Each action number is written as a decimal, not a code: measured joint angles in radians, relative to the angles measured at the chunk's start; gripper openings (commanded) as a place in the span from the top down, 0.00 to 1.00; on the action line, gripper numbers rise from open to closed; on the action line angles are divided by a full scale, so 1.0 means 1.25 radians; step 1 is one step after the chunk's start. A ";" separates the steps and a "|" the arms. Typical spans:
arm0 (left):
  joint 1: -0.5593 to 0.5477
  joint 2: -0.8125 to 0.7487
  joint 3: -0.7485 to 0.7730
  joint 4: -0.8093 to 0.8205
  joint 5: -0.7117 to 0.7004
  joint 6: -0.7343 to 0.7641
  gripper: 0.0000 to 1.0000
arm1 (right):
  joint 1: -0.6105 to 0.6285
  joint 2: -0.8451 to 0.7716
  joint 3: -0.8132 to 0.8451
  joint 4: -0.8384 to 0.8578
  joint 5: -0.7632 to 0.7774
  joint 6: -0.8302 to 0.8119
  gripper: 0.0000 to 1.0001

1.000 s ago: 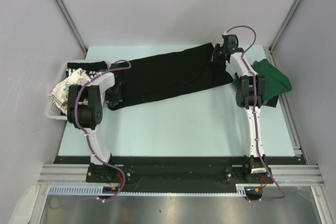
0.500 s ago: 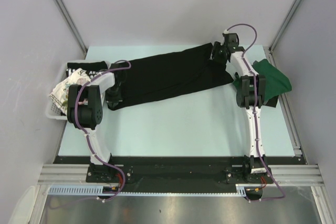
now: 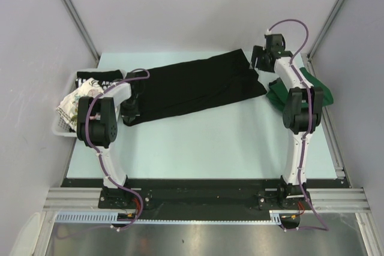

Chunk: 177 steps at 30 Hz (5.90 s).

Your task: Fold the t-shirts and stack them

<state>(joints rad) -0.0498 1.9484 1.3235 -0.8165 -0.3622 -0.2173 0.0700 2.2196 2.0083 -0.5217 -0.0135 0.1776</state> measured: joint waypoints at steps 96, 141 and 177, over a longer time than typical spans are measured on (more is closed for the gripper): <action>0.057 -0.067 -0.042 -0.013 0.090 0.034 1.00 | -0.074 -0.208 -0.427 -0.225 0.039 -0.018 1.00; 0.062 -0.088 -0.051 -0.037 0.099 0.035 1.00 | -0.072 -0.225 -0.491 -0.356 0.119 -0.003 0.70; 0.066 -0.088 -0.051 -0.036 0.111 0.043 1.00 | 0.035 -0.039 -0.199 -0.449 0.097 0.009 0.78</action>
<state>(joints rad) 0.0322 1.8385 1.2594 -0.8612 -0.2234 -0.1635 0.1139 2.1704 1.7592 -1.0824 0.1074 0.1886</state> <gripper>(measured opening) 0.003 0.354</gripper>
